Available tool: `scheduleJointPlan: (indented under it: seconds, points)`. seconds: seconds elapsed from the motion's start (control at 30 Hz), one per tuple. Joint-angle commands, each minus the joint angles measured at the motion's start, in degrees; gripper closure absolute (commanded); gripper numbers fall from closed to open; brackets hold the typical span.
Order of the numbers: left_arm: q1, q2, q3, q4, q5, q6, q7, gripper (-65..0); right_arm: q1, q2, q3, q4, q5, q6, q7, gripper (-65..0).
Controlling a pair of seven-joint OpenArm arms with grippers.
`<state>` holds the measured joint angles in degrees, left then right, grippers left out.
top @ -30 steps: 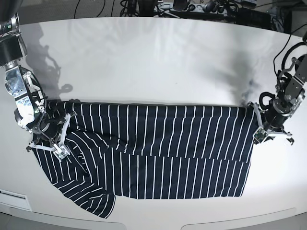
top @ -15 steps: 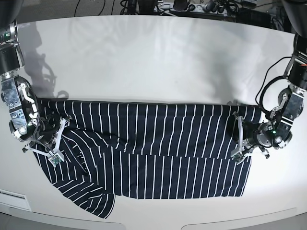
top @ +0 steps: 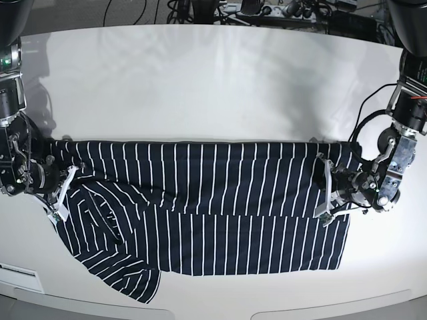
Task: Fold the T-shirt properly
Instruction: 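Hold the folded edge with both grippers and drag it toward the robot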
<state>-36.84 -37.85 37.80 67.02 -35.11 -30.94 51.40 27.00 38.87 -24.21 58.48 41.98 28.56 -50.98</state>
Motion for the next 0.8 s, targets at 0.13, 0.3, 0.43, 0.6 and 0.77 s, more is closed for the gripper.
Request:
scheduleJointPlan:
  seconds: [0.13, 0.3, 0.43, 0.6, 0.77]
  points:
    - [-0.92, -1.36, -0.42, 0.20, -2.97, -1.25, 7.17, 0.0, 0.04, 1.57, 0.20, 0.00, 1.81, 0.28, -6.73, 0.0]
    - [-0.92, -1.53, -0.42, 0.28, -5.51, -1.27, 9.25, 0.0, -1.49, 2.97, 0.20, 0.33, 3.98, 1.01, -6.47, 0.0]
    - [-0.26, -1.77, -0.42, 0.68, -6.01, -1.18, 10.19, 0.0, -4.37, 5.51, 0.22, 3.85, 7.32, 0.94, -6.05, 0.0]
    - [4.39, -3.34, -0.42, 2.80, -5.88, -0.37, 10.16, 0.0, -10.47, 9.11, 0.35, 10.27, 7.54, -0.55, -6.05, 0.0]
    - [9.86, -5.53, -0.42, 6.14, -4.85, 1.46, 10.14, 0.0, -15.87, 10.23, 2.21, 14.93, 7.52, -0.50, -6.10, 0.0]
